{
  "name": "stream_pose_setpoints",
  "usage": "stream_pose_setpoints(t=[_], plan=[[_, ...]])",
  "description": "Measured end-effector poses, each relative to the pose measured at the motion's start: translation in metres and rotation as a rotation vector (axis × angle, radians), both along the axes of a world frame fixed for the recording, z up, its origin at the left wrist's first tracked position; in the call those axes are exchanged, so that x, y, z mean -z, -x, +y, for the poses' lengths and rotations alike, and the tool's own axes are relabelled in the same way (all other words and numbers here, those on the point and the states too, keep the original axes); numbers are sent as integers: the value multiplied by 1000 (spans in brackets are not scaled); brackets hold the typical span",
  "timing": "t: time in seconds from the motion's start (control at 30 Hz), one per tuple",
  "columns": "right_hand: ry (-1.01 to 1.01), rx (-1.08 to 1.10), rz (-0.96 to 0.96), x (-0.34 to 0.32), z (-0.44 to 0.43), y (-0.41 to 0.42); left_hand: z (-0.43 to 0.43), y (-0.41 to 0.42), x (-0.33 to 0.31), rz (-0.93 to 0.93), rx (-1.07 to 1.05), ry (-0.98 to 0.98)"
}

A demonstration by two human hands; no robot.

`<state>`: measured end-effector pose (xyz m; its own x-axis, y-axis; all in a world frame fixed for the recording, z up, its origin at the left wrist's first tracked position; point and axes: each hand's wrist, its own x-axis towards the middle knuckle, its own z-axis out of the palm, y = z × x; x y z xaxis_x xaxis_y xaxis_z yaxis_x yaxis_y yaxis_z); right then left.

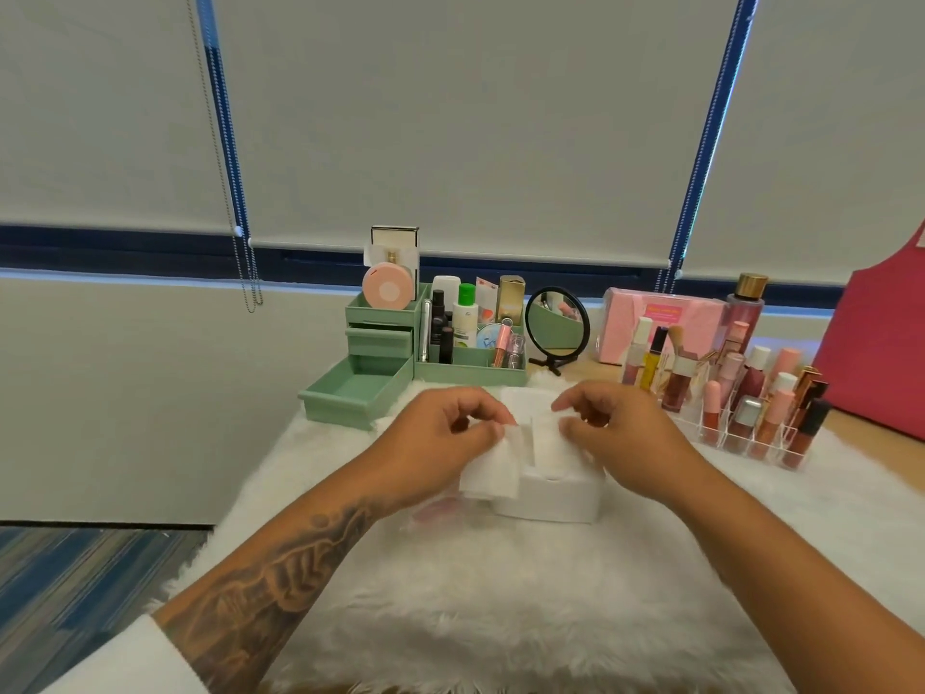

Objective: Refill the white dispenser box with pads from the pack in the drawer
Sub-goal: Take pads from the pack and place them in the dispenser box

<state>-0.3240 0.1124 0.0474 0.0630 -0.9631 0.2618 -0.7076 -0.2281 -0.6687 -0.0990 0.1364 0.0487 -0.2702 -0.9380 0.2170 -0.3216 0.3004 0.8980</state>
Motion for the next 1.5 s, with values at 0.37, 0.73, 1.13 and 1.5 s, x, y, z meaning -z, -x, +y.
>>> stream_pose_setpoints(t=[0.37, 0.73, 1.13, 1.5], plan=[[353, -47, 442, 9, 17, -2, -1, 8, 18, -281, 4, 77], [436, -224, 707, 33, 20, -3, 0, 11, 18, -270, -37, 72], [292, -251, -43, 24, 24, -26, -5, 2, 14, -12, -82, 266], [185, -174, -299, 18, 9, -28, -14, -3, 25, -230, -23, 165]])
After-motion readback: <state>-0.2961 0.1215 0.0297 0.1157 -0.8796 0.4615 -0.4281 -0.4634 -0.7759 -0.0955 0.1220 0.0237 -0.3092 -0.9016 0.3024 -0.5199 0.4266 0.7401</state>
